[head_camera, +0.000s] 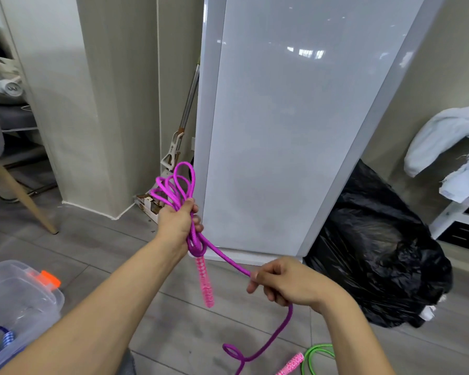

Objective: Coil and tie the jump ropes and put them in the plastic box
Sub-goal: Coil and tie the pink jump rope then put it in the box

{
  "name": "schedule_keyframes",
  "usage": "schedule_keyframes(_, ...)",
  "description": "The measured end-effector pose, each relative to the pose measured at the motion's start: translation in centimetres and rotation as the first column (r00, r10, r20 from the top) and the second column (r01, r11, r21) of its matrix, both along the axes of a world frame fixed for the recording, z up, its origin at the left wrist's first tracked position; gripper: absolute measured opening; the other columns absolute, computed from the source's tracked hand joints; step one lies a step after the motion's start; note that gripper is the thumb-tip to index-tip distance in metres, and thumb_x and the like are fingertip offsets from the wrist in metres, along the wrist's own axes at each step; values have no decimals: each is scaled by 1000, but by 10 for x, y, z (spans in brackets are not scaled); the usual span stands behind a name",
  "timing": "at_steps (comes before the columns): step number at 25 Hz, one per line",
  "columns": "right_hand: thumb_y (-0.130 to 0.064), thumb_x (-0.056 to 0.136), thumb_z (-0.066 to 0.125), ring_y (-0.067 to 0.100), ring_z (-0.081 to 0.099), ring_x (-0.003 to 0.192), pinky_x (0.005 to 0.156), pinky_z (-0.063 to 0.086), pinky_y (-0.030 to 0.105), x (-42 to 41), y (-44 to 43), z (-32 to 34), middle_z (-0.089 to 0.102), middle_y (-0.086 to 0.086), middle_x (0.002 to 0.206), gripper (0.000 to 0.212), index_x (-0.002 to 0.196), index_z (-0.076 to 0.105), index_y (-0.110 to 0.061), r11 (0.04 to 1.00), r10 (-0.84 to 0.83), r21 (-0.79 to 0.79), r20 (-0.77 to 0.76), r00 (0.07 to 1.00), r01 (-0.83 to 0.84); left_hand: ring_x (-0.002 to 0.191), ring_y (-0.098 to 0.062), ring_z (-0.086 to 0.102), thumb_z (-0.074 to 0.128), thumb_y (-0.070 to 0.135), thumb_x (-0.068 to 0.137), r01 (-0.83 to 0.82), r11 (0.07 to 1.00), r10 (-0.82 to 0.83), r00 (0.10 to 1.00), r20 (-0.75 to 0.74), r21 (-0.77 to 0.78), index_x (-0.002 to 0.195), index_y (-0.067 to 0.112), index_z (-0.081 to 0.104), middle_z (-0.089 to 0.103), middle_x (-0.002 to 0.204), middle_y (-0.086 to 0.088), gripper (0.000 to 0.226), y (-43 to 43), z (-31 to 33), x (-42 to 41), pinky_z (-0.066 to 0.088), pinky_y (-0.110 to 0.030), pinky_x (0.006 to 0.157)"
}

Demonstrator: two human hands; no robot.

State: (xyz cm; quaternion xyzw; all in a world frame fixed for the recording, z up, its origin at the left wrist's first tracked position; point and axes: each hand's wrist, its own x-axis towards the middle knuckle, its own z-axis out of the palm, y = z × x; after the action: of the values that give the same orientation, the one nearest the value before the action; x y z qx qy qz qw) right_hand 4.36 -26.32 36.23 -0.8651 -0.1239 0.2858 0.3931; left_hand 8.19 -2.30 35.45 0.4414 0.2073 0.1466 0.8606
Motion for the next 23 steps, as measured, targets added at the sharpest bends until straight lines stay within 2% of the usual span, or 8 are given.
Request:
schedule_keyframes(2, -33, 95, 62, 10, 38, 43, 49, 32, 24, 7, -12, -1, 50, -3, 54, 32, 71, 74, -16, 987, -141, -67, 95, 985, 148, 38, -9, 39, 49, 10, 102, -45, 971, 46, 999, 5, 233, 85, 6, 52, 49, 67, -6, 17, 7, -2, 1, 36, -22, 37)
schedule_keyframes(5, -22, 98, 57, 2, 37, 39, 45, 30, 16, 14, -16, 1, 49, -14, 47, 28, 78, 75, -15, 927, -366, 39, 306, 879, 373, 41, -16, 40, 49, 16, 102, 35, 851, -19, 999, -35, 524, 76, 6, 56, 49, 59, -9, 28, 2, -4, -5, 40, -30, 49)
schedule_keyframes(9, -23, 102, 51, 1, 42, 45, 47, 30, 13, 10, -2, 9, 51, -16, 50, 27, 87, 72, -17, 938, -345, 144, 413, 843, 314, 45, -6, 55, 48, 26, 103, 297, 553, -290, 944, -154, 778, 96, 14, 67, 67, 61, 7, 24, -22, 1, -21, 47, -29, 57)
schedule_keyframes(11, -21, 103, 51, -5, 47, 46, 47, 33, 11, 6, 7, 8, 53, -25, 47, 25, 90, 72, -15, 956, -293, 155, 421, 859, 250, 68, 1, 66, 49, 28, 103, 384, 441, -434, 882, -182, 811, 111, 21, 60, 74, 83, 18, 15, -35, 0, -28, 53, -29, 68)
schedule_keyframes(14, -23, 102, 53, -6, 55, 54, 54, 36, 9, 3, 21, 2, 63, -26, 59, 23, 90, 73, -18, 962, -265, 181, 434, 861, 205, 91, -8, 68, 52, 23, 101, 397, 387, -524, 838, -156, 832, 109, 20, 57, 71, 94, 7, 10, -51, -4, -36, 56, -26, 81)
schedule_keyframes(17, -26, 100, 57, -1, 54, 53, 56, 37, 14, 5, 23, -2, 66, -17, 63, 25, 82, 73, -21, 947, -312, 212, 432, 846, 241, 83, -1, 69, 50, 15, 102, 425, 381, -603, 787, -128, 821, 109, 13, 54, 69, 90, 3, 9, -56, 0, -42, 54, -17, 74)
schedule_keyframes(21, -34, 95, 64, 3, 62, 67, 61, 47, 22, 5, 20, 0, 69, -12, 71, 23, 79, 74, -21, 925, -380, 198, 449, 809, 325, 74, -13, 72, 49, 23, 102, 444, 197, -611, 753, -245, 874, 92, 21, 55, 70, 80, -7, 12, -53, 3, -45, 59, -35, 76)
schedule_keyframes(23, -28, 98, 58, 1, 63, 72, 65, 46, 21, 5, 22, 1, 71, -14, 76, 21, 84, 72, -21, 934, -352, 208, 413, 840, 289, 67, -16, 71, 50, 25, 101, 443, 205, -594, 765, -249, 873, 87, 21, 55, 66, 73, -7, 15, -52, 5, -46, 58, -35, 70)
